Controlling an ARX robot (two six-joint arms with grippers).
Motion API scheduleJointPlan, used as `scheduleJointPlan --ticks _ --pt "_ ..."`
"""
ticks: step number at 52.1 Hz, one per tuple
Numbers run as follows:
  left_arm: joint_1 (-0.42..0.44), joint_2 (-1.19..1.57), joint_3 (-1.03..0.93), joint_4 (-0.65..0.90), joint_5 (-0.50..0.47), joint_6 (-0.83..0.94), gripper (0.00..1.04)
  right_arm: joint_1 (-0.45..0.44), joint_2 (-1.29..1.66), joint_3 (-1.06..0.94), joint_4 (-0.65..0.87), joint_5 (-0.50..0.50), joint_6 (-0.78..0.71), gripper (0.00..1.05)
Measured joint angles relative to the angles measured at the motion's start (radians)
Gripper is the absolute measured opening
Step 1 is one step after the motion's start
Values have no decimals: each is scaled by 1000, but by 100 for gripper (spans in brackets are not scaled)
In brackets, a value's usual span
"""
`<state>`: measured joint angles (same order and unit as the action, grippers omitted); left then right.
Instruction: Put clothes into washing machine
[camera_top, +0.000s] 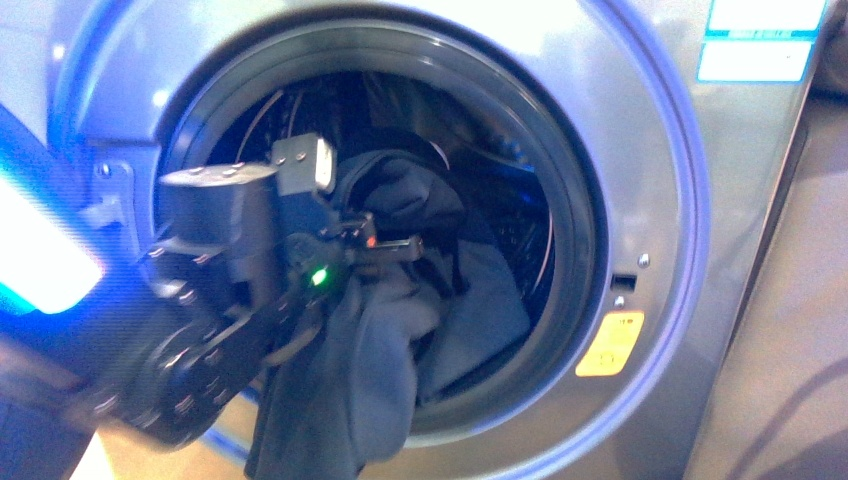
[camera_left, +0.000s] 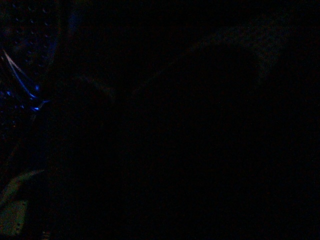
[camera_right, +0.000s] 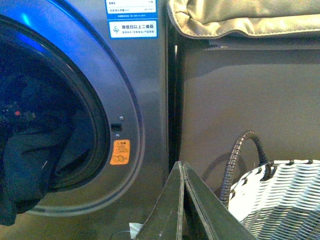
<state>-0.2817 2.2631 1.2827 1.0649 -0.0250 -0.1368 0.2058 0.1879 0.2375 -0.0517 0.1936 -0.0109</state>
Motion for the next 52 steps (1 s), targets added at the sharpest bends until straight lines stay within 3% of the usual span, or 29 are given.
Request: scheduleJointPlan --ticks 5,10,16,29,44,52 --pt "0 40 60 -26 -30 9 13 -35 -23 -32 8 -33 0 2" --pt "0 82 127 -60 -76 10 13 -136 -46 -61 10 -164 0 2" --pt "0 129 210 -79 -126 10 13 -197 -68 -90 18 -183 0 2" --pt "-17 212 429 -107 -245 34 13 -202 -110 -149 34 -188 0 2" --pt "-29 282 566 -310 -241 74 13 -202 -138 -183 40 -189 0 2" --pt "-28 326 571 -327 -277 89 13 -203 -165 -206 48 -189 0 2"
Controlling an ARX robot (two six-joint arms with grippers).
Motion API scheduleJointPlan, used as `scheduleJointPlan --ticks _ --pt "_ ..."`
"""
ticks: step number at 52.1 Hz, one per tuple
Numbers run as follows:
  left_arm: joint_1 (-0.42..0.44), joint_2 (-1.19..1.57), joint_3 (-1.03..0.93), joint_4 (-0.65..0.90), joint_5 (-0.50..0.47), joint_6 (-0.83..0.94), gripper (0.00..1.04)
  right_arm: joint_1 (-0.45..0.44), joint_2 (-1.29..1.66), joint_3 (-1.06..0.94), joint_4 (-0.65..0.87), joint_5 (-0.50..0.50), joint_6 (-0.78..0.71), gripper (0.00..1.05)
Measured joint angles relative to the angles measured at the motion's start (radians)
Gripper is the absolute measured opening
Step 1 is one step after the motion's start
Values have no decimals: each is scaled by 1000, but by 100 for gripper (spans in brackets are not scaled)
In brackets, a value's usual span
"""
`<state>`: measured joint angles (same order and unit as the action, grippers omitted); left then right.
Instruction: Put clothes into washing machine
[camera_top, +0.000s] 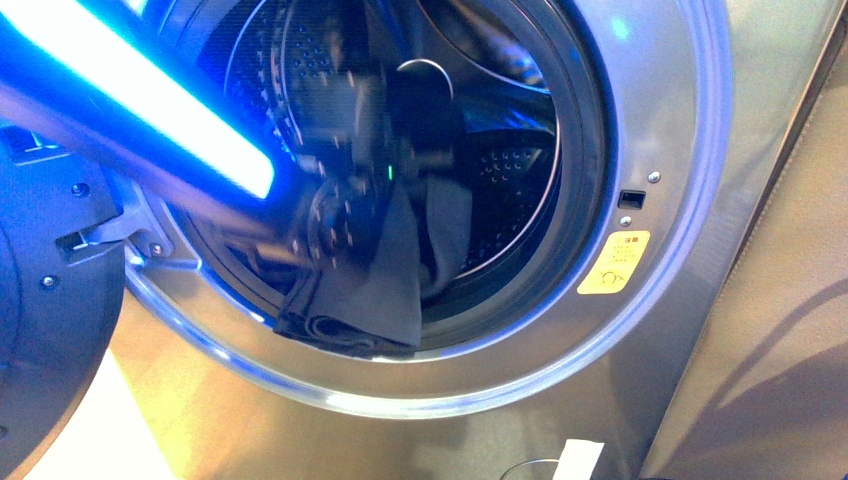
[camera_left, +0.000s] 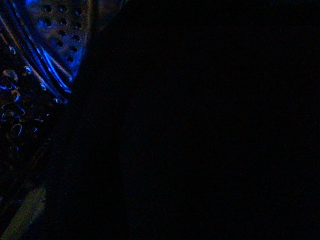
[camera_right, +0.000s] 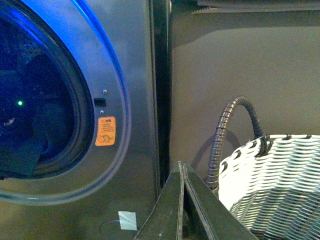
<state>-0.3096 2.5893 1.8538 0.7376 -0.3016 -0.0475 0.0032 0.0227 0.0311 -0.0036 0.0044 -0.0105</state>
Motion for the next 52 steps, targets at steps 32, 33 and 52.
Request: scheduleJointPlan --ticks 32,33,52 --pt "39 9 1 -77 -40 50 100 0 -18 -26 0 -2 0 2" --pt "39 6 -8 -71 -37 52 100 0 -18 -26 0 -2 0 2" --pt "21 -183 -324 132 45 55 98 0 -18 -26 0 -2 0 2"
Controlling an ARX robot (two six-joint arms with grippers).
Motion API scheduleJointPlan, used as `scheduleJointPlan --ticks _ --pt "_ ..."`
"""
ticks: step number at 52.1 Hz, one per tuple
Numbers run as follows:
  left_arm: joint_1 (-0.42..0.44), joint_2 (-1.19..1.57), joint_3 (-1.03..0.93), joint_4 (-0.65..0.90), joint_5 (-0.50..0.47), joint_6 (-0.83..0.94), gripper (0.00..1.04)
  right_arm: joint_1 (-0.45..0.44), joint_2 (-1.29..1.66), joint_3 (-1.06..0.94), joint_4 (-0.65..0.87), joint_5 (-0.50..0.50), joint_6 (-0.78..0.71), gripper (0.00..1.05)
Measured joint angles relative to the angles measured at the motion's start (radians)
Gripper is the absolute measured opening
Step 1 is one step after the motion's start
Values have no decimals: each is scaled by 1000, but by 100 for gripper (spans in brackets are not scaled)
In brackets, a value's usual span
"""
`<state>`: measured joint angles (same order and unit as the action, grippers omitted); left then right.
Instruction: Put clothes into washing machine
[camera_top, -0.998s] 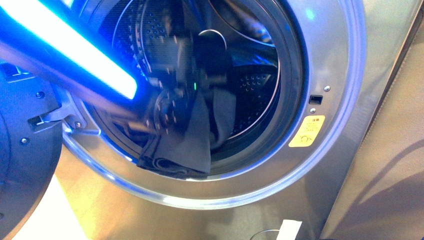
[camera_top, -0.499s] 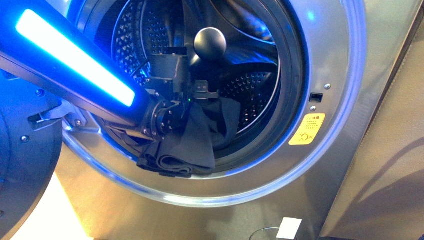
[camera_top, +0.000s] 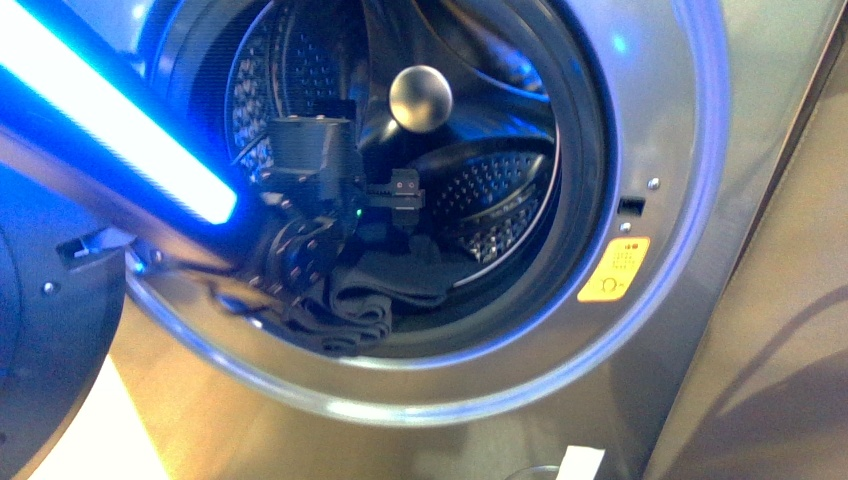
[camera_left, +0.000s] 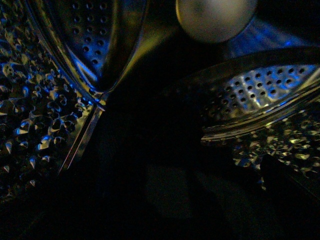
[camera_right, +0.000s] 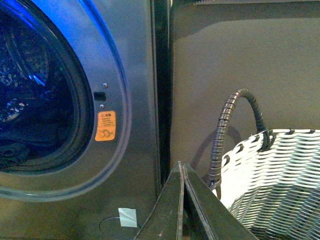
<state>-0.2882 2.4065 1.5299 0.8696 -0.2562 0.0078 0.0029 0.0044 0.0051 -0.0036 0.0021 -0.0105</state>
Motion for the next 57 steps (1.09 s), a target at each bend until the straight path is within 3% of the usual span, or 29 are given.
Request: scheduleJointPlan --ticks 32,57 --pt "-33 -594 -680 146 184 -25 98 0 0 0 0 0 0 2" --pt "-51 -1189 -989 -18 222 18 98 0 0 0 0 0 0 2"
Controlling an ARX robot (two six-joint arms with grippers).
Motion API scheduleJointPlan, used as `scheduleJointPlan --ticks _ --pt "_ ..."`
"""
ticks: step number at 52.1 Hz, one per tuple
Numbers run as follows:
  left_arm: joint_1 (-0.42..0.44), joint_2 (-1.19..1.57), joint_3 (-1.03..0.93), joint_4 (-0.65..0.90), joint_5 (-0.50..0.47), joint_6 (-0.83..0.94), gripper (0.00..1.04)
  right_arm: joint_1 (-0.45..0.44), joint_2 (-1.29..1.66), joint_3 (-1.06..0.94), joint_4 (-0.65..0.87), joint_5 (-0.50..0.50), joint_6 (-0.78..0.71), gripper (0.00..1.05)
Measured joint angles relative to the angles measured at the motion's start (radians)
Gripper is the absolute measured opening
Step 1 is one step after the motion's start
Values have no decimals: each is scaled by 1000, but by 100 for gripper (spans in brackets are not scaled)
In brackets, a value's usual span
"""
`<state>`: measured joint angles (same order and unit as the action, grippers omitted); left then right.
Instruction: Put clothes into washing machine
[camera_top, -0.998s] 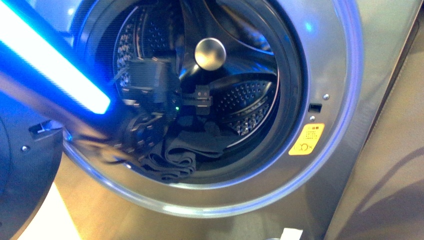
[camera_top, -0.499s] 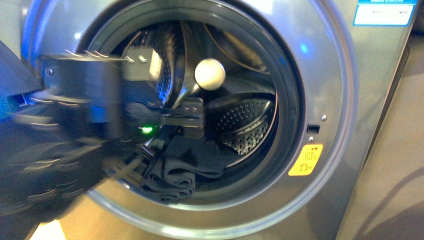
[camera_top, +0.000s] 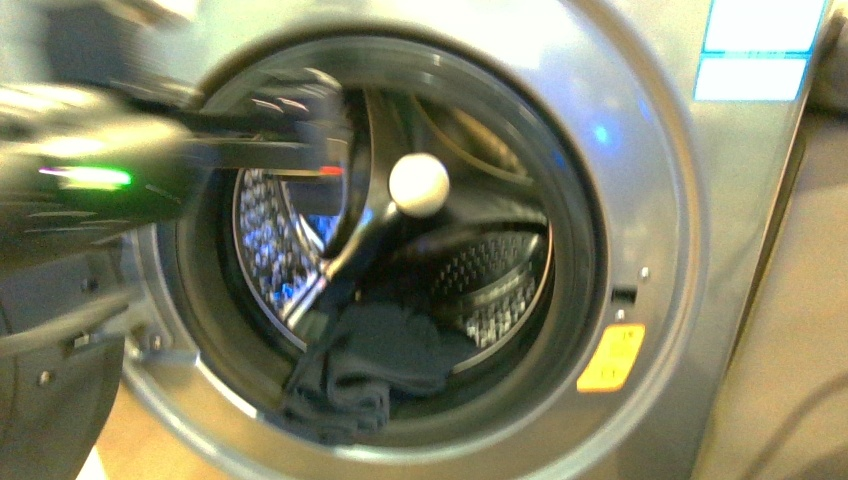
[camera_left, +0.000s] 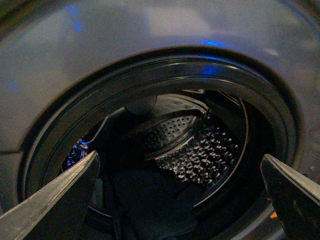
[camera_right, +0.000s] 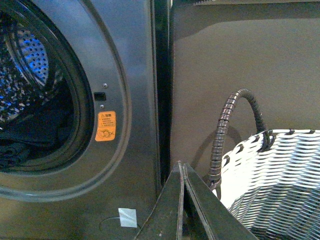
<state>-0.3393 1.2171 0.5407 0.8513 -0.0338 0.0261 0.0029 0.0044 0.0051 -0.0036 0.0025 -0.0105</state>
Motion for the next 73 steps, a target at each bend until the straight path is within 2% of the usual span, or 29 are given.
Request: scheduleJointPlan --ticks 7,10,13,16,24,31,36,39,45,73 --pt "-16 -232 -130 -103 -27 -11 98 0 0 0 0 0 0 2" --pt "-23 -333 -175 -160 -79 -11 97 0 0 0 0 0 0 2" --pt "-29 -438 -180 -337 -229 -16 87 0 0 0 0 0 0 2" --pt "-7 -528 -216 -463 -280 -20 76 0 0 0 0 0 0 2" --pt "105 -669 -338 -506 -188 -26 35 0 0 0 0 0 0 2" --pt "173 -745 -402 -524 -124 -27 3 0 0 0 0 0 0 2" --pt "216 -808 -435 -544 -87 -27 4 0 0 0 0 0 0 2" --pt "290 -840 -454 -564 14 -27 4 0 0 0 0 0 0 2" --pt "337 -888 -473 -588 27 -27 4 0 0 0 0 -1 0 2" --pt "338 -1061 -533 -691 33 -27 4 0 0 0 0 0 0 2"
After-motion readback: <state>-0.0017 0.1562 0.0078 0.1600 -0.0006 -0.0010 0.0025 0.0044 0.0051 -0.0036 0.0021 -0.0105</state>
